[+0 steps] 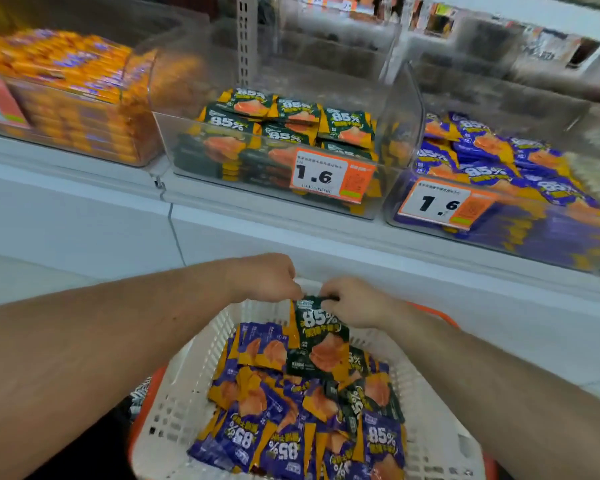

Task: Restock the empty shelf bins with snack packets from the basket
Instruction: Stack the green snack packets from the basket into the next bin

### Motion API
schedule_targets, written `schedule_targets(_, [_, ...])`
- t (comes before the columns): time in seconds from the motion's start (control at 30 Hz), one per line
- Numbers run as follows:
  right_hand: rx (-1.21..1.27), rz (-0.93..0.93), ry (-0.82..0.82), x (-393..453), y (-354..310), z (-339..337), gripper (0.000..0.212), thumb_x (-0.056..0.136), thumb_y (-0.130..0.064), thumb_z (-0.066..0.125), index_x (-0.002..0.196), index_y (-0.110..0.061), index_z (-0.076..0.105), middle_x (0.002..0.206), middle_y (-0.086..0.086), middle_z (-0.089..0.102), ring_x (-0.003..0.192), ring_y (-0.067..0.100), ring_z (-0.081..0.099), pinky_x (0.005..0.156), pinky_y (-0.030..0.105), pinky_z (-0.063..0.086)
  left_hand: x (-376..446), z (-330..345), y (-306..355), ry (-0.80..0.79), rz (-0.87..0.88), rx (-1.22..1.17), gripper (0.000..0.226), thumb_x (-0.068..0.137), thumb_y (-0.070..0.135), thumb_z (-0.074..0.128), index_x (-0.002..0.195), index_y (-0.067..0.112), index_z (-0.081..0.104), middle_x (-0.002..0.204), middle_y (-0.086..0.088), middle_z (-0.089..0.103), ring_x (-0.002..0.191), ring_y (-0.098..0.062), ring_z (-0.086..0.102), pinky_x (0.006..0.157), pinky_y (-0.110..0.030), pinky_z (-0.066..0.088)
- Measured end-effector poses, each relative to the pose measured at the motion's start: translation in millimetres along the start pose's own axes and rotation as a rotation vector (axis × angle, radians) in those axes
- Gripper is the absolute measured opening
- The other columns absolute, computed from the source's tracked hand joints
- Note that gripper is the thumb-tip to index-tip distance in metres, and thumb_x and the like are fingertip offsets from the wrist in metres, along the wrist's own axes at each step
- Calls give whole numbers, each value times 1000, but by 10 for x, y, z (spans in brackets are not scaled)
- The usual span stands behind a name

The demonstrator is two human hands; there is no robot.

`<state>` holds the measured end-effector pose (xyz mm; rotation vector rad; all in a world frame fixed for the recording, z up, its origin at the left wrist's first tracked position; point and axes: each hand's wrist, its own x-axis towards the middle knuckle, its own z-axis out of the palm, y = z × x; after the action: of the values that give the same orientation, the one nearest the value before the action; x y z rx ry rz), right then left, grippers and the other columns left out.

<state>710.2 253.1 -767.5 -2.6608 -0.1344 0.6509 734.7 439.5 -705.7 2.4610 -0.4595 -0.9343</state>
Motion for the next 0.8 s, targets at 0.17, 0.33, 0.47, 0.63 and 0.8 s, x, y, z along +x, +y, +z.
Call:
schedule_targets(0.17, [108, -176, 212, -199, -537, -727, 24, 98, -16, 52, 74, -14, 53, 72, -2, 46, 66, 13, 42, 62, 30, 33, -157, -348, -40, -2, -25, -174, 19, 89, 30, 67, 99, 16, 58, 83, -3, 58, 68, -16, 52, 60, -27, 42])
schedule_targets(0.33, [404, -196, 449, -278, -853, -1022, 11, 96, -18, 59, 85, -16, 58, 79, -5, 53, 73, 14, 47, 63, 28, 38, -371, -724, -30, 74, 114, -403, 15, 93, 12, 64, 105, 21, 64, 105, -2, 70, 86, -16, 64, 70, -26, 58])
schedule_targets(0.47, [670, -223, 864, -345, -982, -1054, 31, 85, -13, 70, 86, -28, 43, 72, -8, 51, 66, 13, 50, 67, 33, 43, -487, -988, -51, 271, 212, -642, 10, 94, 8, 61, 93, 17, 63, 73, 8, 69, 66, -10, 60, 67, -29, 53])
schedule_targets(0.63, [677, -241, 802, -311, -1163, -1077, 37, 78, 7, 68, 77, -27, 55, 76, -4, 57, 65, 16, 51, 66, 40, 47, -490, -1148, -84, 359, 273, -830, 14, 96, 6, 58, 89, 17, 63, 68, 11, 69, 58, -6, 62, 65, -29, 52])
schedule_targets(0.8, [1000, -88, 803, 48, -1399, -1510, 35, 83, 11, 56, 74, -21, 66, 83, 2, 65, 73, 18, 58, 57, 24, 44, -473, -1306, -72, 594, 166, -989, 14, 97, 13, 54, 86, 12, 61, 79, -8, 67, 63, -19, 64, 49, -22, 52])
